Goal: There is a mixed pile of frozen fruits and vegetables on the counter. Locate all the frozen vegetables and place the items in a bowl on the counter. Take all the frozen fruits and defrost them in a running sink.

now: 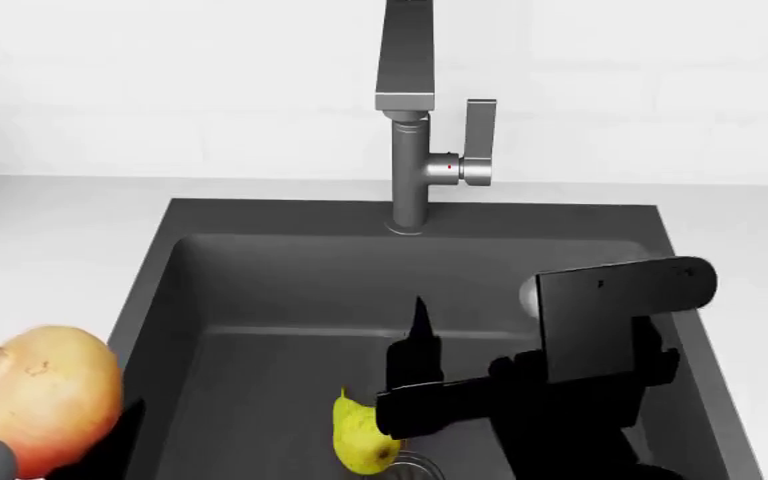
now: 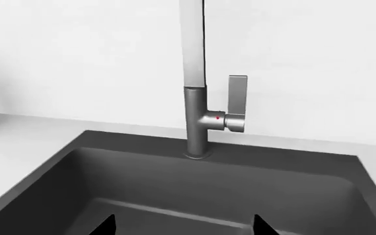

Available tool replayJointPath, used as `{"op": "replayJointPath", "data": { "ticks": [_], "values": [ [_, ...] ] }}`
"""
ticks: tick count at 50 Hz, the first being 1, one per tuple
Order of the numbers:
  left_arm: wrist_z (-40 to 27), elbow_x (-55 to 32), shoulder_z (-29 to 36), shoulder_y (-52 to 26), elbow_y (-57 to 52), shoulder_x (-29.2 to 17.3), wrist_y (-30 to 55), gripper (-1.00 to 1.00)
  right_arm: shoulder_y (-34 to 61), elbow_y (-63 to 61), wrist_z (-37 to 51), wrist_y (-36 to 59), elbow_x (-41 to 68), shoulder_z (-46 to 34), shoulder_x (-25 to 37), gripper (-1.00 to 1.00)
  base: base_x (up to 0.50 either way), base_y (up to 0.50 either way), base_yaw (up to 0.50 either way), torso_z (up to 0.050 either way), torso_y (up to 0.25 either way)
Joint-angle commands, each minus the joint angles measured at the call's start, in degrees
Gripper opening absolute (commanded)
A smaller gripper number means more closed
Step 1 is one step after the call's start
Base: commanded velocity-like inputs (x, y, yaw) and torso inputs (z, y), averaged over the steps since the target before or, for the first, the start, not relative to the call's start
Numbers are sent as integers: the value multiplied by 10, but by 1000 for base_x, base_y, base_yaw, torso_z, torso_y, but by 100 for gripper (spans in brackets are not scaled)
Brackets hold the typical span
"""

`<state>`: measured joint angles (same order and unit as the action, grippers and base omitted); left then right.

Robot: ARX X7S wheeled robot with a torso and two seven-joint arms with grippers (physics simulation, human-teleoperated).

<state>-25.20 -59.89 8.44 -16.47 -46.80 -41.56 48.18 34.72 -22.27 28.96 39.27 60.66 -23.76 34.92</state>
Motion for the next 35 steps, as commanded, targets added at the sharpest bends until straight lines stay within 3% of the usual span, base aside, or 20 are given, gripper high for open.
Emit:
{"op": "replayJointPath", "data": {
  "ticks": [1,6,17,29,35],
  "values": [
    [-2,2,12,0,7,7,-8,-100,-79,-215,150,23,117,106,113,100,0,0,0,0,0],
    [0,12,27,-9,11,14,-4,-100,-152,-270,182,-9,167,164,162,100,0,0,0,0,0],
    [30,51,121,-107,56,75,33,-100,-156,-323,243,-26,237,242,250,100,0,0,0,0,0],
    [75,101,239,-262,151,173,86,-100,-221,-307,218,-51,226,292,262,100,0,0,0,0,0],
    [113,143,301,-288,210,210,70,-100,-241,-303,202,-60,223,313,264,100,0,0,0,0,0]
  ]
}}
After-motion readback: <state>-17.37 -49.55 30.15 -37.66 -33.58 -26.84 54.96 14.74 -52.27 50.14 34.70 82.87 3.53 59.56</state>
